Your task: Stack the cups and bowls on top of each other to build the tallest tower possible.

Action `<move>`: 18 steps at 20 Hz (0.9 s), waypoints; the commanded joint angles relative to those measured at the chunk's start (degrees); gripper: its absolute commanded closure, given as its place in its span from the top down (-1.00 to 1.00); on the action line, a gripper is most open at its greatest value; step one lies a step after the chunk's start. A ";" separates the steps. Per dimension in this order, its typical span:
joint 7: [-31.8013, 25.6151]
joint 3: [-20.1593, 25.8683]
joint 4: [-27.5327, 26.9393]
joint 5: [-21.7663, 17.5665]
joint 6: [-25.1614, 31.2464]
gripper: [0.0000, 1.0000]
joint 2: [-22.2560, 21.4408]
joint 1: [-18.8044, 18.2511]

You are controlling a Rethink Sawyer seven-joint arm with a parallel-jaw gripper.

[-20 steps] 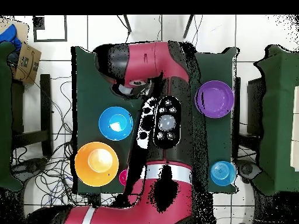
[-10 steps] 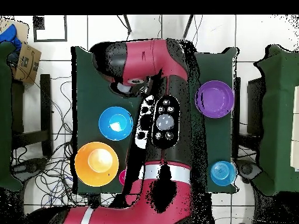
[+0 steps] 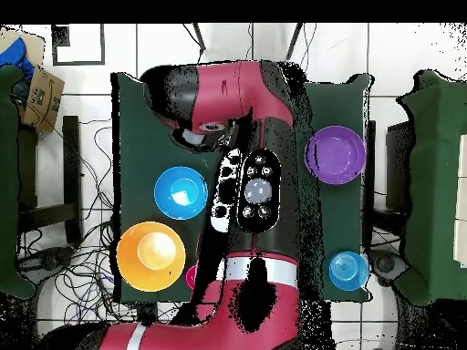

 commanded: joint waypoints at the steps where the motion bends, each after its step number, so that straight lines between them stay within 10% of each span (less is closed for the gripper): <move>1: -6.59 3.38 2.46 -2.50 -0.23 1.00 0.44 -0.13; 18: -19.26 7.65 19.97 0.11 -12.39 1.00 -12.29 -10.36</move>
